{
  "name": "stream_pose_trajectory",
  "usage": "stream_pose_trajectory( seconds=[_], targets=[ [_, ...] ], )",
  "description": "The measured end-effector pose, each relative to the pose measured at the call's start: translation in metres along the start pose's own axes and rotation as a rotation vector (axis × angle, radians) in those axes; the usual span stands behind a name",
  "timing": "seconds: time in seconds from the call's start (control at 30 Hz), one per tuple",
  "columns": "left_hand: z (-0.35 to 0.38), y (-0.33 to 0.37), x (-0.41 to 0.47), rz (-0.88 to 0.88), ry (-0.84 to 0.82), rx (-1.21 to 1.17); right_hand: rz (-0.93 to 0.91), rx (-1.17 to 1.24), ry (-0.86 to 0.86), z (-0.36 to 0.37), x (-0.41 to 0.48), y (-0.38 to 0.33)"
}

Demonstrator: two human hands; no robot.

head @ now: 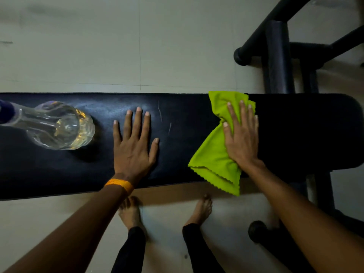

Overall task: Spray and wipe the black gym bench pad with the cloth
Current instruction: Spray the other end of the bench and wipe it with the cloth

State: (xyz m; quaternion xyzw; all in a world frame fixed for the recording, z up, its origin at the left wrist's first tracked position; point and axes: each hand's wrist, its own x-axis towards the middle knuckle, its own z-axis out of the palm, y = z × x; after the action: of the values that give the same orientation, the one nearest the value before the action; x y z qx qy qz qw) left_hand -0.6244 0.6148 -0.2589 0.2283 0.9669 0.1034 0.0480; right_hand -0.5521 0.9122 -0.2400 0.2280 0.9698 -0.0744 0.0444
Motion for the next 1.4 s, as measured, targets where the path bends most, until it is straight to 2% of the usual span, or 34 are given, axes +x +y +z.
stream_pose_trajectory(
  seconds=[0.1,0.17,0.23,0.4,0.6,0.77,0.97,1.07,1.17,1.23,1.33,1.4],
  targets=[
    [-0.001,0.009,0.003,-0.04,-0.026,-0.006,0.067,0.052,0.044,0.011,-0.028,-0.032],
    [-0.003,0.021,0.011,-0.069,-0.041,-0.018,0.019,0.039,0.02,0.014,-0.055,-0.041],
    [-0.004,0.038,0.023,-0.032,-0.037,-0.039,-0.007,0.02,0.008,0.009,-0.056,-0.02],
    [0.004,0.094,0.055,0.132,-0.024,-0.116,0.208,-0.022,0.007,-0.019,-0.013,0.065],
    [0.017,0.143,0.082,0.18,-0.055,-0.133,0.158,0.113,0.104,-0.021,-0.018,0.033],
    [0.025,0.143,0.082,0.204,-0.036,-0.051,0.194,0.012,0.118,0.001,-0.018,0.008],
    [0.027,0.144,0.083,0.209,-0.056,-0.002,0.182,-0.016,0.149,-0.017,0.067,0.086],
    [0.027,0.143,0.084,0.204,-0.066,0.006,0.2,-0.018,0.186,-0.011,0.026,0.059],
    [0.024,0.145,0.083,0.2,-0.075,0.01,0.058,-0.003,0.131,-0.002,-0.036,0.045],
    [0.025,0.145,0.084,0.196,-0.075,0.014,-0.037,0.033,0.118,-0.006,-0.021,0.076],
    [0.026,0.145,0.083,0.191,-0.083,0.021,0.017,0.0,0.149,-0.02,0.034,0.128],
    [0.027,0.145,0.084,0.19,-0.095,0.024,0.078,-0.011,0.165,-0.023,0.043,0.136]
  ],
)
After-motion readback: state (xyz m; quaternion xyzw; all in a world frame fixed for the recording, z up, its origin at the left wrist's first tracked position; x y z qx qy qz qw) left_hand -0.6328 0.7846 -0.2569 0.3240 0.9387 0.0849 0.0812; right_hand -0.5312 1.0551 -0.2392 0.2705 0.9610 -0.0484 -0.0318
